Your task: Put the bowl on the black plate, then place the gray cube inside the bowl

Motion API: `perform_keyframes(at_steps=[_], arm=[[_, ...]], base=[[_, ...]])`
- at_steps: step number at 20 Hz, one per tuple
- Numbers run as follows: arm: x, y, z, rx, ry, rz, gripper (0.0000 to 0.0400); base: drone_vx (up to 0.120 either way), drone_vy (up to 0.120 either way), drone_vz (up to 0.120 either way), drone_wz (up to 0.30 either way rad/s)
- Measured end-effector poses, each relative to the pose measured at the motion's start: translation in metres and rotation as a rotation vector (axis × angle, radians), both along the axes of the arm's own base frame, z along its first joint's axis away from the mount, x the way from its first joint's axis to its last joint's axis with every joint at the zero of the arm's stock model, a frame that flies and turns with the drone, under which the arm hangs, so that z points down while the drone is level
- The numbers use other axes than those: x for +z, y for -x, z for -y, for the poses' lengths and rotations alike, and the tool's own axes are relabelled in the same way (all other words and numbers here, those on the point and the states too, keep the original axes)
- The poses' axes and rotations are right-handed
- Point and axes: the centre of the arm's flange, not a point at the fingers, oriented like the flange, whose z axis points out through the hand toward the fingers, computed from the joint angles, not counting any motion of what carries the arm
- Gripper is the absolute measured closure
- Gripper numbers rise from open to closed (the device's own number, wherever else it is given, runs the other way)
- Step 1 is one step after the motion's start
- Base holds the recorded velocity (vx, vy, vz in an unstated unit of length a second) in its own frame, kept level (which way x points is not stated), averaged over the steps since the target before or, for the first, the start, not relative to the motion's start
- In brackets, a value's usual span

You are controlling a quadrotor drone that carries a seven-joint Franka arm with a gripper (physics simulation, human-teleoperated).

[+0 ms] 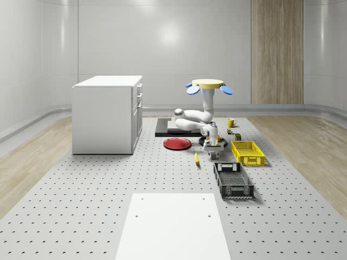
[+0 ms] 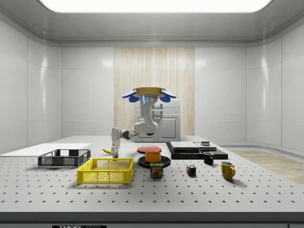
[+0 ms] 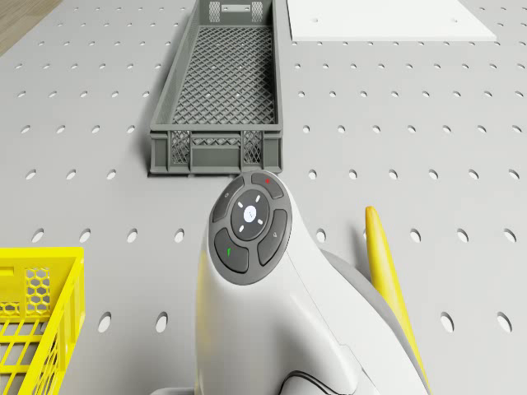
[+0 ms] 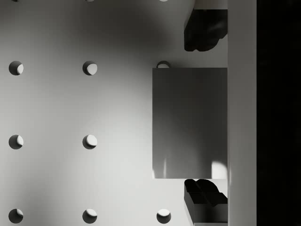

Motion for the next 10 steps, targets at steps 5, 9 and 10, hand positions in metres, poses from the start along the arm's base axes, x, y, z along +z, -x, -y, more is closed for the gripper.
perform_keyframes(at_steps=[5,9,10], arm=[[0.0063,0.0000,0.0000,0.000,0.000,0.000,0.0000],[0.0081,0.0000,0.0000,0.000,0.000,0.000,0.0000],[0.0084,0.0000,0.0000,0.000,0.000,0.000,0.0023]], base=[[0.000,0.000,0.000,0.000],[0.000,0.000,0.000,0.000],[0.000,0.000,0.000,0.000]])
